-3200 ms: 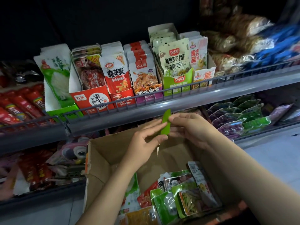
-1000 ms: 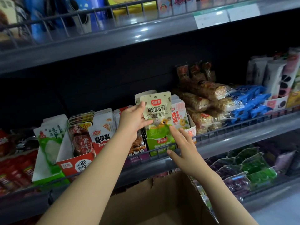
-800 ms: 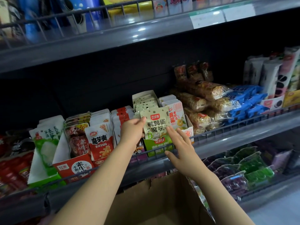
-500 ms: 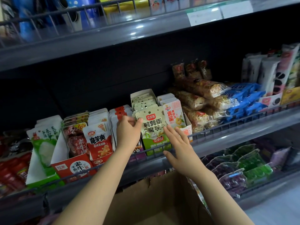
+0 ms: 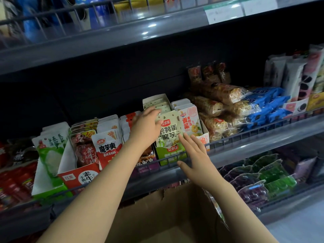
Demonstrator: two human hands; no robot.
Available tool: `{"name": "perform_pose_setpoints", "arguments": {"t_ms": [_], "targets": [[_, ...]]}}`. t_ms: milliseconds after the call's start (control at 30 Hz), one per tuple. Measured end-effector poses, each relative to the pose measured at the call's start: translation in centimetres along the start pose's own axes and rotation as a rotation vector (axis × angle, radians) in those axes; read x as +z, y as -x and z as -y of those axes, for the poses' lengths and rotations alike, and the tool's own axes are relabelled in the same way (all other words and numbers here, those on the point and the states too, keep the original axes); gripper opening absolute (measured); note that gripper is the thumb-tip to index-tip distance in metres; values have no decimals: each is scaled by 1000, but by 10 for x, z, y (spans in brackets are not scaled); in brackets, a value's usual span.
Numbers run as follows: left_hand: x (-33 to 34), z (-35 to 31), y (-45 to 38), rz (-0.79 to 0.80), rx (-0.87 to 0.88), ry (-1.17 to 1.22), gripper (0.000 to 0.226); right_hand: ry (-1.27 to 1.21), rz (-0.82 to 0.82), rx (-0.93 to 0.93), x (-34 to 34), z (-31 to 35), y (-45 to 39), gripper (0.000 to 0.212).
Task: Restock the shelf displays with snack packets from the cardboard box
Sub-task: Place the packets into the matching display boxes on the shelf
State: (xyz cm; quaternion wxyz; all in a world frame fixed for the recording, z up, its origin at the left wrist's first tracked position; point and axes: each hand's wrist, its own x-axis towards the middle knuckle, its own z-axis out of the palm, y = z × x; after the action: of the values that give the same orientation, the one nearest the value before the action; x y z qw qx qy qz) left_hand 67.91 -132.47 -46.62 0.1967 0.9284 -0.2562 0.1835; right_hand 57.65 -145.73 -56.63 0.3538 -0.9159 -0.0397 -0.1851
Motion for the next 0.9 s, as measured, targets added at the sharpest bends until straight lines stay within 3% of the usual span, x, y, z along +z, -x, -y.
{"name": "perform_pose_setpoints", "arguments": {"t_ms": [100, 200, 433, 567, 700, 900], "targets": [[3, -7, -2, 81, 72, -74, 47, -14, 0, 4, 0, -1, 0, 75], [10, -3, -4, 171, 42, -7, 48, -18, -3, 2, 0, -1, 1, 75], [3, 6, -34, 410, -16, -101, 67, -25, 2, 1, 1, -3, 0, 75], [0, 4, -44, 464, -73, -159, 92, -5, 4, -10, 1, -5, -1, 76], [-4, 1, -54, 486, -46, -332, 96, 37, -1, -19, 1, -6, 0, 75], [-10, -3, -54, 621, -107, -157, 103, 86, -29, -15, -1, -5, -1, 65]]}}
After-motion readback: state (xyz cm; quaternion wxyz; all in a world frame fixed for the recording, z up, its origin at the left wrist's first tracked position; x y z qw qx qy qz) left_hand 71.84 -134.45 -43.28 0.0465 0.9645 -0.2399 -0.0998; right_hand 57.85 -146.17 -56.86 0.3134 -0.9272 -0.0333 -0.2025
